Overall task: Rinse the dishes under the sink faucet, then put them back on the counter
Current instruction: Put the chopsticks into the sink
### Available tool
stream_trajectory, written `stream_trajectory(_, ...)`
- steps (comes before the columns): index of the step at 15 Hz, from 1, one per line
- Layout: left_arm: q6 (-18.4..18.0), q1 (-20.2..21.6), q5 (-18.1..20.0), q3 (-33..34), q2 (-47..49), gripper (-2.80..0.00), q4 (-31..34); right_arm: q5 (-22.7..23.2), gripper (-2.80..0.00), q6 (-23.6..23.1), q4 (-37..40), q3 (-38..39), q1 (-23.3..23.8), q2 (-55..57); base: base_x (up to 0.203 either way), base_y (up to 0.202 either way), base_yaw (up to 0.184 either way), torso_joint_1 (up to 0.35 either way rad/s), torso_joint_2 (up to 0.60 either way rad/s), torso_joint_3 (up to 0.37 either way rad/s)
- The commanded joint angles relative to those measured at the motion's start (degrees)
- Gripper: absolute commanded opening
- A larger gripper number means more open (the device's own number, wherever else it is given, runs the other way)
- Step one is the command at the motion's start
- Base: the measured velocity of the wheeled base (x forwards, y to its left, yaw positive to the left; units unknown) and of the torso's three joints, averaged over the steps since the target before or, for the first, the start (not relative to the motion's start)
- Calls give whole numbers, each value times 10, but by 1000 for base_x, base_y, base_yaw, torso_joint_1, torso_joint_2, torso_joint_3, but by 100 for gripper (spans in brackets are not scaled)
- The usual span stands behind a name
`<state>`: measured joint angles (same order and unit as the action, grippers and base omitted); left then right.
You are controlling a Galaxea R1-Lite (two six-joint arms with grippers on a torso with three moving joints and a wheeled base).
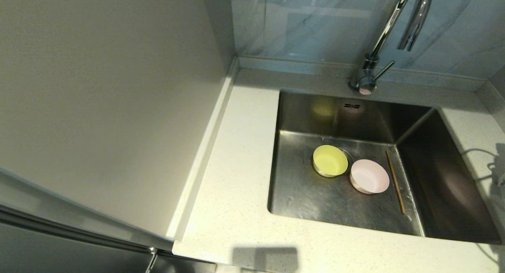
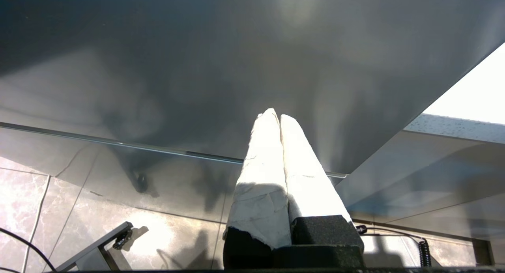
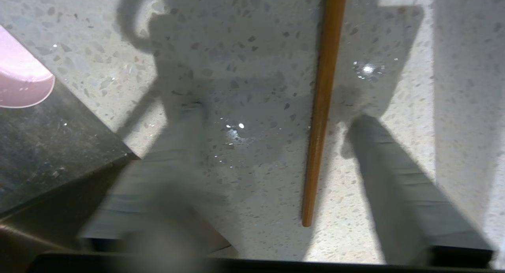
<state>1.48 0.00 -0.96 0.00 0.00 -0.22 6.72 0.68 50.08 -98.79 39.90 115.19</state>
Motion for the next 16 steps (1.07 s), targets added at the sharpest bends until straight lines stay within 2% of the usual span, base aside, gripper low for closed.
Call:
stream_trajectory(1,0,0,0,0,-2,-280,0,3,-280,0,3,1,0,2,0,0,0,0,0,0)
stream_trajectory(6,0,0,0,0,-2,-280,0,17,-280,0,4,4,6,3,0,0,0,0,0,0)
stream_trajectory(16,0,0,0,0,-2,-280,0,17,-280,-6,5,4,12,-20,0,0,0,0,0,0)
